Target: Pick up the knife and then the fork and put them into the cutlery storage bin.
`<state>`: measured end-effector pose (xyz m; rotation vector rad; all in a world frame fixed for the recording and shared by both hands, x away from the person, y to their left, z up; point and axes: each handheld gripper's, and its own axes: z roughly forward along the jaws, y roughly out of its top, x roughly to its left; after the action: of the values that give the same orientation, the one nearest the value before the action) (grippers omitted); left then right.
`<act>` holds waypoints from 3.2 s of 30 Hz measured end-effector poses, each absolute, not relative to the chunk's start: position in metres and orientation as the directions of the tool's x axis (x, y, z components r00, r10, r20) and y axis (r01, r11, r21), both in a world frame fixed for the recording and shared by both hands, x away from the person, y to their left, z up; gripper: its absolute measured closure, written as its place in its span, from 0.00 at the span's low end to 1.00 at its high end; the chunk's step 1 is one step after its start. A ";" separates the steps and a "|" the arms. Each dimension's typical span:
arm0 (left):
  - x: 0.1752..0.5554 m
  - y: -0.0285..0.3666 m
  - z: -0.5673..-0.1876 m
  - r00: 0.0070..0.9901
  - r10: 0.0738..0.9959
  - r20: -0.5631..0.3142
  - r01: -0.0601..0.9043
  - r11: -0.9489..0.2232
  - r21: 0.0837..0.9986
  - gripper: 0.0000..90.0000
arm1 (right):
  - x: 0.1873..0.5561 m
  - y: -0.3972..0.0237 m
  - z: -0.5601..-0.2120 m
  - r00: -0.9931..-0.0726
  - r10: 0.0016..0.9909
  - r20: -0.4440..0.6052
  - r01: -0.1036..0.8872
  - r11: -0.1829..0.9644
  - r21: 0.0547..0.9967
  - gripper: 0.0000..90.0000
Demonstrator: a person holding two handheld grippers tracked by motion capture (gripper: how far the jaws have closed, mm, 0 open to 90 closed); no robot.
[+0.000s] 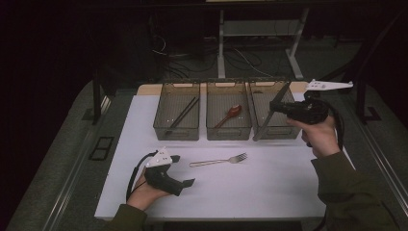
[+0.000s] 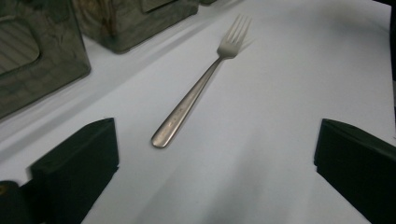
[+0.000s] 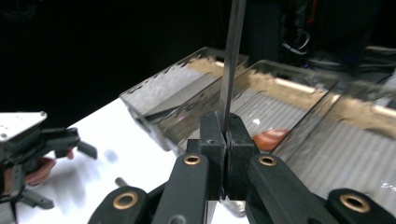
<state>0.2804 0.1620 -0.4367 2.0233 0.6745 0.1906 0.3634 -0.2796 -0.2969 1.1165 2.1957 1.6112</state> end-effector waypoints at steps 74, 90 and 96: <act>0.279 0.158 -0.434 0.855 0.502 -0.134 0.371 -0.409 0.833 0.00 | 0.495 -0.300 -0.367 -0.497 0.867 0.041 0.657 0.344 0.670 0.97; 0.279 0.156 -0.435 0.861 0.491 -0.135 0.367 -0.415 0.832 0.00 | 0.505 -0.290 -0.384 -0.471 0.881 0.050 0.684 0.328 0.652 0.81; 0.279 0.156 -0.435 0.862 0.490 -0.130 0.364 -0.420 0.831 0.00 | 0.492 -0.295 -0.372 -0.491 0.865 0.103 0.652 0.287 0.702 0.63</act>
<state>0.2791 0.1563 -0.4347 2.0540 0.6220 0.1619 0.4922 -0.2947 -0.3724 1.3825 2.2622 1.0152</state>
